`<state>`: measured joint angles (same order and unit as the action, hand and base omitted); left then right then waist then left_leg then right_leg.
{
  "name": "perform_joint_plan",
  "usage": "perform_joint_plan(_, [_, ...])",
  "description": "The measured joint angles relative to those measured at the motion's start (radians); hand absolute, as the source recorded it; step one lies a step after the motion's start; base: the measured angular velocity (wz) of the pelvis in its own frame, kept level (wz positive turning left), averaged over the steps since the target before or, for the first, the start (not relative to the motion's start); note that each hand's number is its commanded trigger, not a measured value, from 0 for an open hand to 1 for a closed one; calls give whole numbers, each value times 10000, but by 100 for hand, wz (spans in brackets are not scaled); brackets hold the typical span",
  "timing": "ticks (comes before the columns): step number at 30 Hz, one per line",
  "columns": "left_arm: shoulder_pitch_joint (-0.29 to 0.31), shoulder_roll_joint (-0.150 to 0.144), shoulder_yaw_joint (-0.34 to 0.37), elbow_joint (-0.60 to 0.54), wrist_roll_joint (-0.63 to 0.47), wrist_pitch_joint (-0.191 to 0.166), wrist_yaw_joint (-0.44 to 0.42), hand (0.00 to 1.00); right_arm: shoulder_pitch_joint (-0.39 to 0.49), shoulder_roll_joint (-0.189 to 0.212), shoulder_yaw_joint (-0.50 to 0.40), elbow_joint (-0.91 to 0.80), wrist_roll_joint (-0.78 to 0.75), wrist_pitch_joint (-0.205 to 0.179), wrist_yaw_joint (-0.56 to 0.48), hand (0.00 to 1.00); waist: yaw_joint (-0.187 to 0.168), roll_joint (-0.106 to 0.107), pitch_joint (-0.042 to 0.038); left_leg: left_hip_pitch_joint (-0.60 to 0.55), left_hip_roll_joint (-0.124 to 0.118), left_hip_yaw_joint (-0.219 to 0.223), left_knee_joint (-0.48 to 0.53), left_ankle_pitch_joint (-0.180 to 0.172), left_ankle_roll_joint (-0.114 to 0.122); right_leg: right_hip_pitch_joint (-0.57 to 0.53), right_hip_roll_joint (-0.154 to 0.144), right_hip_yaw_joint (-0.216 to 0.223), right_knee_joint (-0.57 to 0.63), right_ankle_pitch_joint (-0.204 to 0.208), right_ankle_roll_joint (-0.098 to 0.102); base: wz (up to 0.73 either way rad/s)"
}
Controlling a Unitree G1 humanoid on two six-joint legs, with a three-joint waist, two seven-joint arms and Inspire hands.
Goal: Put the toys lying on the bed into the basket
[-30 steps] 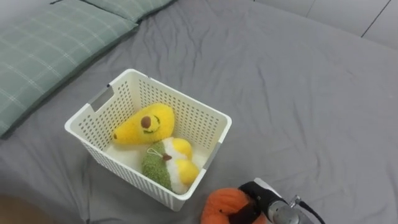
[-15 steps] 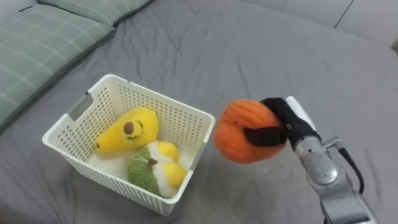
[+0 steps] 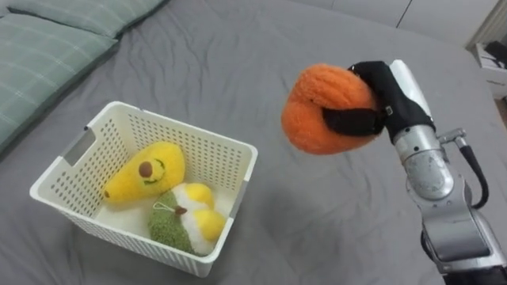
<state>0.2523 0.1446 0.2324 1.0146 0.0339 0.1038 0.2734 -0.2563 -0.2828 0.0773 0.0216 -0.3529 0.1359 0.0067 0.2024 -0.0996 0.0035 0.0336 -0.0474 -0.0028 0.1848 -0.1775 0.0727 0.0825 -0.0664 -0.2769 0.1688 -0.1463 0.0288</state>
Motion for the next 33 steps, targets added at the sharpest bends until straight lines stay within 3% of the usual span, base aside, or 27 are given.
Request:
perform_joint_plan(11, [-152, 15, -16, 4, -9, 33, -11, 0, -896, 21, 1091, -679, 130, 188, -14, 100, 638, -12, -3, -21, -8, -84, -31, -3, 1, 30, -4, -29, -2, -1, 1, 1])
perform_joint_plan(15, [-283, 17, -21, -49, 18, 202, -16, 0, -1070, 24, 1616, -699, 135, 264, 84, 100, 851, -90, -18, -71, -22, -221, -12, -2, 1, 54, -23, -286, -6, -1, 2, 11])
perform_joint_plan(19, [-383, 93, -29, -70, 164, 300, -209, 0, -1324, 29, 2022, -696, 114, 645, 367, 100, 1246, -208, 33, -108, -32, -285, -7, -1, -1, 42, -27, -371, -7, -3, 6, 4])
perform_joint_plan(22, [-420, 121, -63, -70, 162, 440, -204, 0, -1621, 29, 2469, -684, 120, 845, 717, 92, 1358, -326, 101, -142, -36, -325, 24, -1, 0, 40, -33, -461, -13, -4, 7, 4])
perform_joint_plan(25, [-422, 128, -97, -69, 165, 534, -202, 0, -1725, 40, 2720, -683, 101, 859, 1038, 78, 1467, -447, 106, -263, -83, -534, 116, -3, 3, 42, -55, -648, -27, -3, 7, 16])
perform_joint_plan(27, [-512, 128, -140, -70, 172, 616, -200, 0, -1773, 41, 2787, -675, 94, 909, 1141, 61, 1541, -473, 120, -323, -111, -615, 187, -4, 5, 41, -71, -748, -29, -4, 7, 17])
perform_joint_plan(30, [-655, 129, -196, -85, 407, 703, -175, 0, -1772, 64, 2972, -630, -120, 990, 1178, 50, 1649, -476, 122, -426, -177, -839, 211, 11, 7, 28, -113, -830, -21, -6, 10, 17])
perform_joint_plan(32, [-694, 142, -195, -73, 461, 724, -153, 0, -1773, 90, 3072, -403, -144, 987, 1181, 4, 1872, -470, 125, -412, -181, -842, 207, 24, -1, 32, -115, -830, -21, -8, 13, 5])
perform_joint_plan(33, [-702, 156, -203, -76, 463, 729, -150, 0, -1772, 88, 3158, -144, -145, 1000, 1184, 0, 1934, -476, 121, -403, -179, -847, 208, 29, -6, 40, -114, -832, -18, -8, 14, 0])
